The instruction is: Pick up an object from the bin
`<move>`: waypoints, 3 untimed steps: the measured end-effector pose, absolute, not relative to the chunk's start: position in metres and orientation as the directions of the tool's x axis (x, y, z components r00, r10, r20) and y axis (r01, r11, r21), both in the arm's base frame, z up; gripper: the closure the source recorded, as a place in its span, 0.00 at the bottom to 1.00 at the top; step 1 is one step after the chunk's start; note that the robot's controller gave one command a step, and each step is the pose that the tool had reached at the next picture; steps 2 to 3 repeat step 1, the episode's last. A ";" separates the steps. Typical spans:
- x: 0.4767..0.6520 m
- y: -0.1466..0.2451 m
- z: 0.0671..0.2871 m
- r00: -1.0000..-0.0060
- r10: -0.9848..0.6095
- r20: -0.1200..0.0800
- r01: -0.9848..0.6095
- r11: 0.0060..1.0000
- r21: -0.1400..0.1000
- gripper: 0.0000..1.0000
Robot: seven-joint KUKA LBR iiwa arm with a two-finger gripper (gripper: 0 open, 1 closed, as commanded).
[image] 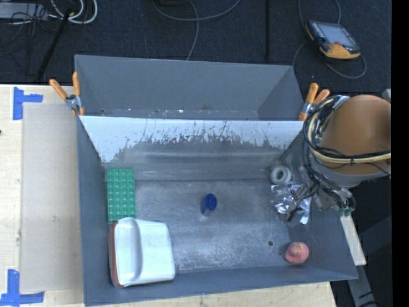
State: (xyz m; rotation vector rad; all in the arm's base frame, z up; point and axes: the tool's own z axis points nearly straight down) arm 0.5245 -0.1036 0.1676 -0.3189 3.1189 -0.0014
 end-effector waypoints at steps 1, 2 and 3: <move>0.507 -0.100 0.227 -0.980 -0.197 -0.005 -0.197 0.980 -0.002 1.00; 0.507 -0.100 0.227 -0.980 -0.197 -0.005 -0.197 0.980 -0.002 1.00; 0.507 -0.100 0.227 -0.980 -0.197 -0.005 -0.197 0.980 -0.002 1.00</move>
Offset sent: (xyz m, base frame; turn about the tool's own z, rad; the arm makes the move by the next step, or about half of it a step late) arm -0.0181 0.0029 0.0566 0.0018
